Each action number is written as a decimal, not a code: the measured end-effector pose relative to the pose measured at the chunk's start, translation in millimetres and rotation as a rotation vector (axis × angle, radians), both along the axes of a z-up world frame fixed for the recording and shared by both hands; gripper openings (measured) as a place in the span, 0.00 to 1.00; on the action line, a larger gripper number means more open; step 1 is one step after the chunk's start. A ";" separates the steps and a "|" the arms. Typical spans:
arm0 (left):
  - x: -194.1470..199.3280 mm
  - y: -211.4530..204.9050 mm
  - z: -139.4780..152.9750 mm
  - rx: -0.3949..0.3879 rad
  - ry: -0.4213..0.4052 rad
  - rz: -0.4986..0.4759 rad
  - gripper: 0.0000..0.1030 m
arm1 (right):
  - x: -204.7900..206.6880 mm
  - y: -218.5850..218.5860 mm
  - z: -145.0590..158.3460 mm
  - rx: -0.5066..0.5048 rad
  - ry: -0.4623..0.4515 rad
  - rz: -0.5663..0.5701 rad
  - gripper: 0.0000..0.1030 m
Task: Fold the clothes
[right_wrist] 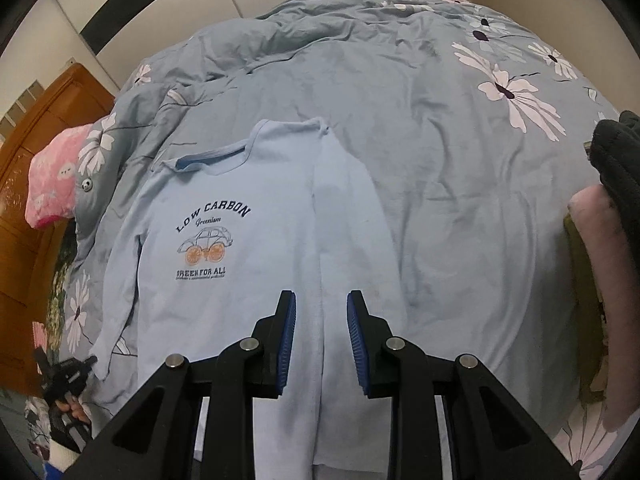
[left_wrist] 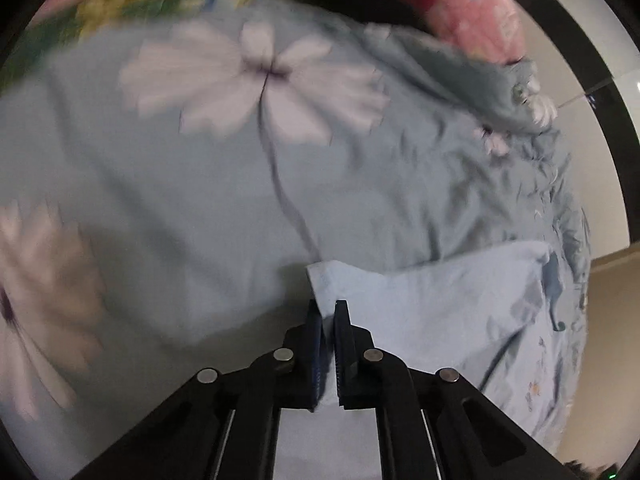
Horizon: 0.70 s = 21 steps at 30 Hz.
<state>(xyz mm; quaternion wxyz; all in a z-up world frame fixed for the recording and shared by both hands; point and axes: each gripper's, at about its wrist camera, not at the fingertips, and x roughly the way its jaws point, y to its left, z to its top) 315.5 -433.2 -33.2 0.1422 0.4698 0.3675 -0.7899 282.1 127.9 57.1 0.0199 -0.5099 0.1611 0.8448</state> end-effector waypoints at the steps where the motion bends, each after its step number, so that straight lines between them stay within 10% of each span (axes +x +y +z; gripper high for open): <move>1: -6.3 -8.0 12.5 -0.044 0.022 0.000 0.05 | 0.4 0.0 -0.9 0.006 -0.006 -0.001 0.26; 10: -105.4 -65.9 88.5 -0.286 0.075 -0.047 0.09 | 12.4 11.7 -25.5 0.074 -0.100 0.008 0.26; 15: -96.1 -65.7 68.8 -0.070 0.093 -0.006 0.46 | 25.4 1.1 -42.9 0.073 -0.154 0.084 0.30; 21: -14.0 -29.4 45.2 0.090 0.131 0.031 0.54 | 37.8 -26.6 -62.0 0.052 -0.200 0.164 0.37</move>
